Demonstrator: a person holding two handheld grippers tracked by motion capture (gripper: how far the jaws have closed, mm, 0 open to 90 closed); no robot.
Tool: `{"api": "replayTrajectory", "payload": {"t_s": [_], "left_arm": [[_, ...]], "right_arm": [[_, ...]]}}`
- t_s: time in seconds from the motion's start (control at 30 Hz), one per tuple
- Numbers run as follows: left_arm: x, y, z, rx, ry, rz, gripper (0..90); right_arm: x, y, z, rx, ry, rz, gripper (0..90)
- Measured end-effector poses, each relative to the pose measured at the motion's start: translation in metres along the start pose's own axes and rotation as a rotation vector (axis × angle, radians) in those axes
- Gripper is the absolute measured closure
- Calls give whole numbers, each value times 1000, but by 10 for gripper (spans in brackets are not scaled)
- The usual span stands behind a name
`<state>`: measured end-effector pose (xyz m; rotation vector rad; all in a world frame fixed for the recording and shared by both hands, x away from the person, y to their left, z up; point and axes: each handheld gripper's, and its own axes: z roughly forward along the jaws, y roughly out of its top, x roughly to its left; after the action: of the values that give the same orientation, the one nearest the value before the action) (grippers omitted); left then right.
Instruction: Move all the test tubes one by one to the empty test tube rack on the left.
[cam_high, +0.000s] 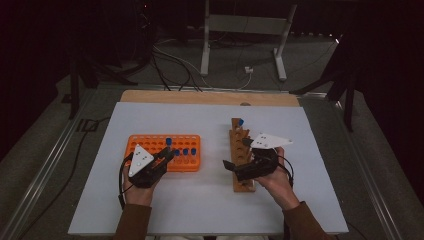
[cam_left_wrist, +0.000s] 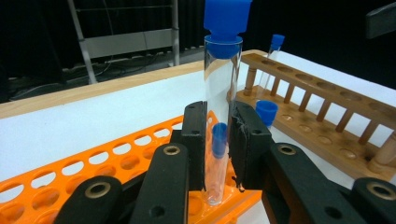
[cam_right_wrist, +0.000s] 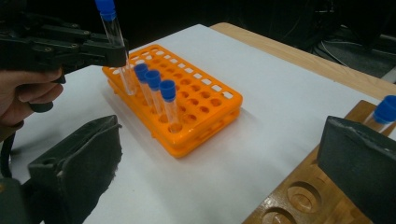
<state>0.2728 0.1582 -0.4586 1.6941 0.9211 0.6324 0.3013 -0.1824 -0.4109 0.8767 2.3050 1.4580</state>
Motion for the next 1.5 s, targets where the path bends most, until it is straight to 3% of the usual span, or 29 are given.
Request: {"api": "replayTrajectory", "payload": {"t_s": [0.6, 0.83, 1.37, 1.5], "left_arm": [[8, -11, 7, 18, 43, -20, 778], [8, -17, 13, 38, 42, -22, 779], [10, -20, 15, 19, 36, -52, 778], [9, -23, 19, 37, 41, -40, 778]], "right_arm": [[-7, -3, -7, -11, -9, 18, 0], [-7, -4, -6, -9, -9, 19, 0], [-8, -5, -5, -10, -5, 23, 0], [-8, -6, -4, -5, -4, 25, 0]]}}
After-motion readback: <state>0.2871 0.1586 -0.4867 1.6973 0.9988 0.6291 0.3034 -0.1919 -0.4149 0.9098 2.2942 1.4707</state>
